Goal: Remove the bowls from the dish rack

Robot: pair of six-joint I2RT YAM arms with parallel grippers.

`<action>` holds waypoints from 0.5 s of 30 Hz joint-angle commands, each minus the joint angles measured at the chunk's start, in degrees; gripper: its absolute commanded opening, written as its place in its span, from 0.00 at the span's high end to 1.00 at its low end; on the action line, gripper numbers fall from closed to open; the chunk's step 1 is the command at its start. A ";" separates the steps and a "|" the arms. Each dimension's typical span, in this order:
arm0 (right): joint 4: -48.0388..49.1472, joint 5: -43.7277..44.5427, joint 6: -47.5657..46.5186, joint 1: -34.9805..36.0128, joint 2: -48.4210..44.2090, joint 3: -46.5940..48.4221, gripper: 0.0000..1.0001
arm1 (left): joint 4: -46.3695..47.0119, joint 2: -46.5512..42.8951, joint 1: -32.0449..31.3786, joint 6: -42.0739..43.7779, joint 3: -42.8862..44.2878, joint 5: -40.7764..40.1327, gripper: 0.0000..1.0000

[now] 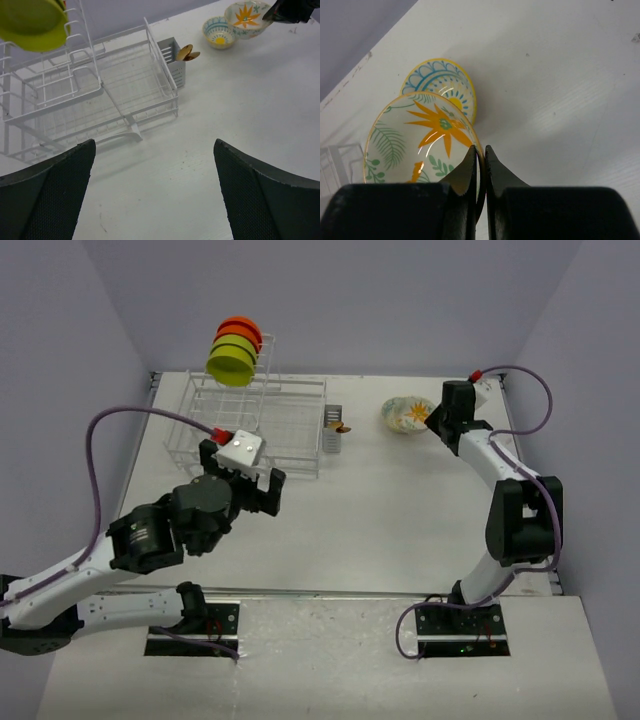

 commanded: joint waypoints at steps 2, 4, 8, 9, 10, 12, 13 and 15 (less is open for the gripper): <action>16.17 4.72 4.09 -0.23 2.77 5.09 1.00 | -2.84 -6.62 0.11 -6.62 -5.45 -1.03 0.00; 16.43 3.32 4.79 -0.31 5.84 6.42 1.00 | -2.06 -9.25 0.11 -5.92 -8.52 -0.13 0.00; 20.38 1.47 5.50 -0.23 9.37 7.56 1.00 | 1.46 -12.25 0.11 -3.20 -13.11 -3.20 0.00; 20.82 1.30 5.41 -0.31 9.90 7.74 1.00 | 1.81 -12.52 0.11 -3.02 -13.55 -3.82 0.00; 21.70 0.95 5.32 -0.23 11.03 8.01 1.00 | 2.60 -13.22 0.11 -2.93 -14.25 -4.95 0.00; 22.23 0.59 5.67 -0.23 11.83 8.01 1.00 | 4.27 -14.10 0.11 -2.14 -15.39 -5.14 0.00; 22.58 0.42 5.85 -0.31 12.18 7.83 1.00 | 5.67 -14.97 0.11 -1.26 -16.27 -4.97 0.00; 23.46 0.33 6.02 -0.23 13.15 7.31 0.99 | 6.03 -15.86 0.20 -1.26 -16.36 -4.61 0.00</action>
